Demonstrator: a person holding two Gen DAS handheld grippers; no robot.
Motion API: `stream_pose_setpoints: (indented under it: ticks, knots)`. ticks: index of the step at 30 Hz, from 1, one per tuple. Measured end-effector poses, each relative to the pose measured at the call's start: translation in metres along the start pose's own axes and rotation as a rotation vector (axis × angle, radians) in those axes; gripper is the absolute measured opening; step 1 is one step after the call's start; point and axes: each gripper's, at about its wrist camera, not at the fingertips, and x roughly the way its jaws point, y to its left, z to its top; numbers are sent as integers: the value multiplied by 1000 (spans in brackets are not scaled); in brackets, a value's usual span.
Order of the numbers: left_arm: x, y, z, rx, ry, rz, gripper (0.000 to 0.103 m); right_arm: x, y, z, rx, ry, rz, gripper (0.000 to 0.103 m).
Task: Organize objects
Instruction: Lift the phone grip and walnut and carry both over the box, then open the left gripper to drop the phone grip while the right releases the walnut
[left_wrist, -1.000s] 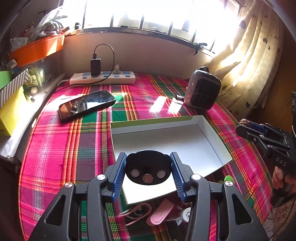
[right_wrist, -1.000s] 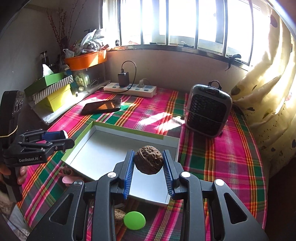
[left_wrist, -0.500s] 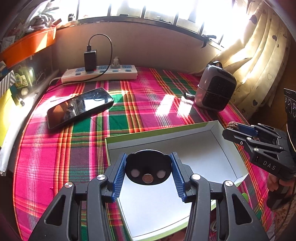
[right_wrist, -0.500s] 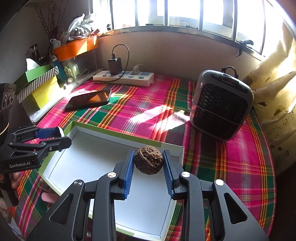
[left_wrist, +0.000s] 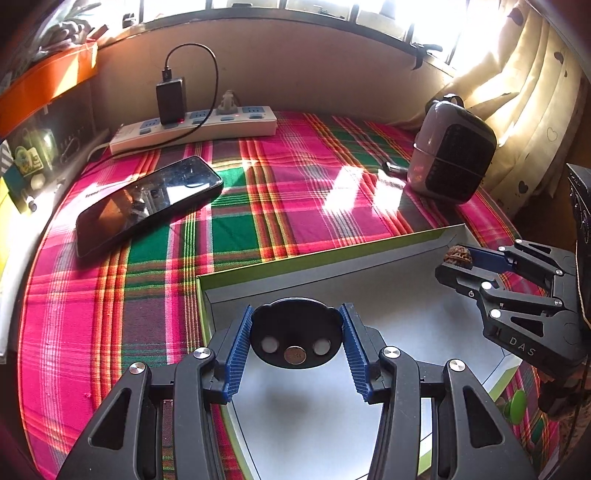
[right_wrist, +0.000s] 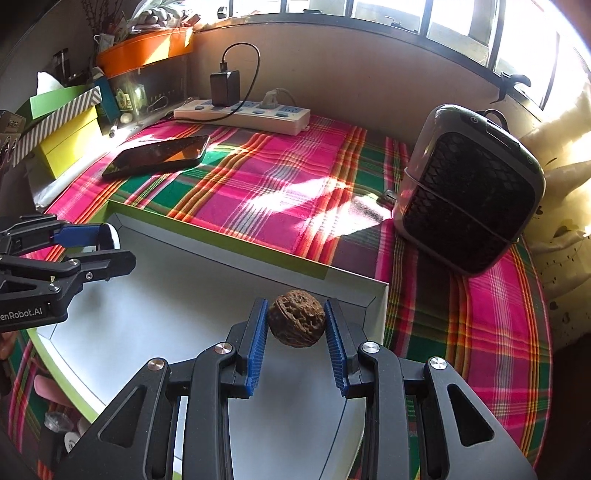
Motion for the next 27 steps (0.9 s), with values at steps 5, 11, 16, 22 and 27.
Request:
stream_pose_setpoints:
  ticks: [5, 11, 16, 22, 27]
  knots:
    - [2, -1, 2, 21, -2, 25, 46, 8, 1, 0, -5, 21, -9, 32]
    - [4, -2, 2, 35, 0, 47, 46, 12, 3, -1, -13, 38, -23, 32]
    - [5, -3, 2, 44, -2, 57, 46, 14, 4, -1, -15, 41, -31, 32]
    - [6, -3, 2, 47, -3, 62, 46, 14, 4, 0, -19, 47, -38, 32]
    - [6, -3, 2, 49, -4, 63, 46, 15, 4, 0, -16, 47, -41, 33]
